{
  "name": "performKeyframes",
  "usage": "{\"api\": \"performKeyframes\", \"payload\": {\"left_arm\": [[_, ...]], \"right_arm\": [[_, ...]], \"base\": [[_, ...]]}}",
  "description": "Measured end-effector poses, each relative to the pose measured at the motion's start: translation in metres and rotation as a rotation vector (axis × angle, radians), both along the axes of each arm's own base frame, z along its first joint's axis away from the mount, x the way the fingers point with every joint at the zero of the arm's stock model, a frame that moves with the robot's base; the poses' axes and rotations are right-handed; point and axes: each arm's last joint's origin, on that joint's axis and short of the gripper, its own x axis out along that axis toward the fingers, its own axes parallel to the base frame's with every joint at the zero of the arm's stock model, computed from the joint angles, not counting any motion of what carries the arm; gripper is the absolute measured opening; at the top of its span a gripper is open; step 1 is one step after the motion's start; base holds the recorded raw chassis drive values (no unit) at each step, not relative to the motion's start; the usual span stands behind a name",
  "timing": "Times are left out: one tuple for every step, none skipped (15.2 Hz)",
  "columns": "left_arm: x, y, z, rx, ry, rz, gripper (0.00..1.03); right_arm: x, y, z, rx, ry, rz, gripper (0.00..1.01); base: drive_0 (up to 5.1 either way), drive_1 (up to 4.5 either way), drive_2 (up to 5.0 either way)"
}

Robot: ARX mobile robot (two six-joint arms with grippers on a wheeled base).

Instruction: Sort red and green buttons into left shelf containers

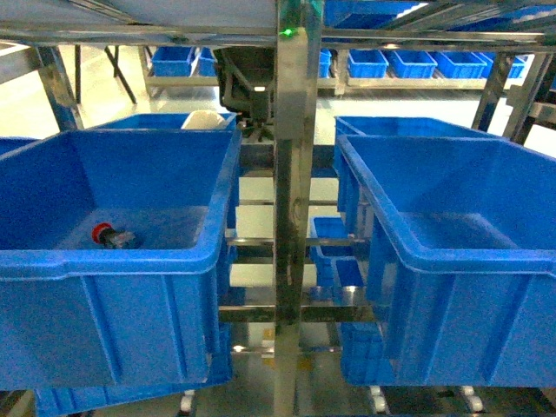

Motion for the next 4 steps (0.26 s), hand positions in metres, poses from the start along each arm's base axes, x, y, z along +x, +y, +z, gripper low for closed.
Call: {"api": "performKeyframes", "payload": {"left_arm": [[0.0000,0.0000,0.0000,0.000,0.000,0.000,0.24],[0.0000,0.0000,-0.0001,0.000,0.001,0.000,0.38],[0.0000,0.0000,0.0000,0.000,0.000,0.000,0.51],[0.0000,0.0000,0.0000,0.000,0.000,0.000,0.65]], "right_arm": [[0.0000,0.0000,0.0000,0.000,0.000,0.000,0.30],[0.0000,0.0000,0.0000,0.000,0.000,0.000,0.43],[0.0000,0.0000,0.0000,0.000,0.000,0.000,0.57],[0.0000,0.0000,0.0000,0.000,0.000,0.000,0.72]], "base": [[0.0,0.00,0.0],[0.0,0.00,0.0],[0.0,0.00,0.0],[0.0,0.00,0.0]]}}
